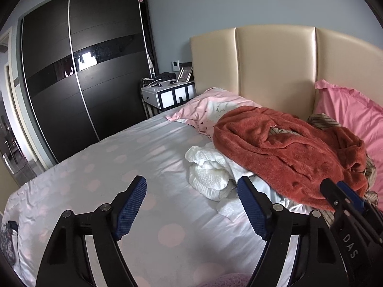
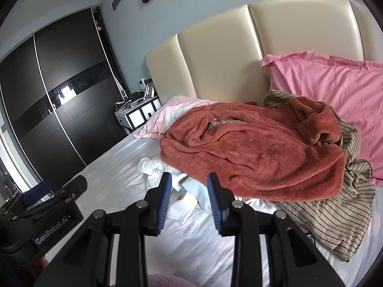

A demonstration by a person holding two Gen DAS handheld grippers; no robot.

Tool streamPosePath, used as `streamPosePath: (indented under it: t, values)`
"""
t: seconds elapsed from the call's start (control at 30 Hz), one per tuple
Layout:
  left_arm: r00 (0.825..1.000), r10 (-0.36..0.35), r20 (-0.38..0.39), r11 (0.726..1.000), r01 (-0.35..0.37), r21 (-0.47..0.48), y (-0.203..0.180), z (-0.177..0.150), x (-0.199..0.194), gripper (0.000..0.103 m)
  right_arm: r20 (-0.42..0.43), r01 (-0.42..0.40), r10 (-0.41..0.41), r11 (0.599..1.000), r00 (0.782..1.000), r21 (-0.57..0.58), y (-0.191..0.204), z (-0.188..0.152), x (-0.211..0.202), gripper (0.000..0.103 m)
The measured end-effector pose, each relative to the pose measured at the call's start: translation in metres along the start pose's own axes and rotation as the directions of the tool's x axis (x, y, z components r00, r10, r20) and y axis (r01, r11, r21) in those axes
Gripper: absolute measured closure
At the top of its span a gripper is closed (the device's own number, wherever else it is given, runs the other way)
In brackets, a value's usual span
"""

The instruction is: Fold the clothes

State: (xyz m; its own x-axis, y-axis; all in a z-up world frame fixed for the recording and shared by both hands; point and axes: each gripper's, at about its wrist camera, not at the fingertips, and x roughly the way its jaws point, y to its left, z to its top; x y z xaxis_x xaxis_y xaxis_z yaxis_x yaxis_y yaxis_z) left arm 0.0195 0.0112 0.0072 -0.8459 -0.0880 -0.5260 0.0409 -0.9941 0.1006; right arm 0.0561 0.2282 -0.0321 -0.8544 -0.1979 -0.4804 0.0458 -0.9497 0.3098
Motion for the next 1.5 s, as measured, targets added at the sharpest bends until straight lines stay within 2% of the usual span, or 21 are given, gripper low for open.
streamPosePath:
  t: [0.17, 0.43, 0.6, 0.77, 0.93, 1.5]
  values:
    - [1.0, 0.015, 0.004, 1.0, -0.015, 0.01, -0.004, 0.0, -0.003, 0.024, -0.005, 0.012, -0.012, 1.0, 1.0, 0.017, -0.003, -0.001, 0.0, 0.073]
    - [1.0, -0.001, -0.006, 1.0, 0.001, -0.014, -0.004, -0.001, -0.003, 0.023, 0.005, 0.009, -0.009, 1.0, 1.0, 0.019, -0.003, 0.002, -0.001, 0.073]
    - [1.0, 0.013, -0.015, 1.0, -0.013, -0.022, -0.005, -0.002, -0.002, 0.023, -0.022, 0.04, -0.04, 0.999, 0.999, 0.026, -0.005, 0.001, 0.003, 0.072]
    - [0.999, 0.022, -0.024, 1.0, -0.023, -0.016, -0.006, -0.003, 0.0, 0.023, -0.045, 0.062, -0.061, 0.997, 0.997, 0.041, -0.01, 0.0, 0.007, 0.065]
    - [0.999, 0.021, -0.036, 1.0, -0.021, -0.012, -0.006, -0.004, 0.002, 0.023, -0.052, 0.075, -0.073, 0.996, 0.996, 0.038, -0.01, 0.0, 0.009, 0.064]
    - [0.997, 0.043, -0.063, 0.999, -0.044, -0.016, 0.001, -0.005, 0.007, 0.023, -0.064, 0.07, -0.069, 0.997, 0.996, 0.02, -0.005, 0.0, 0.012, 0.064]
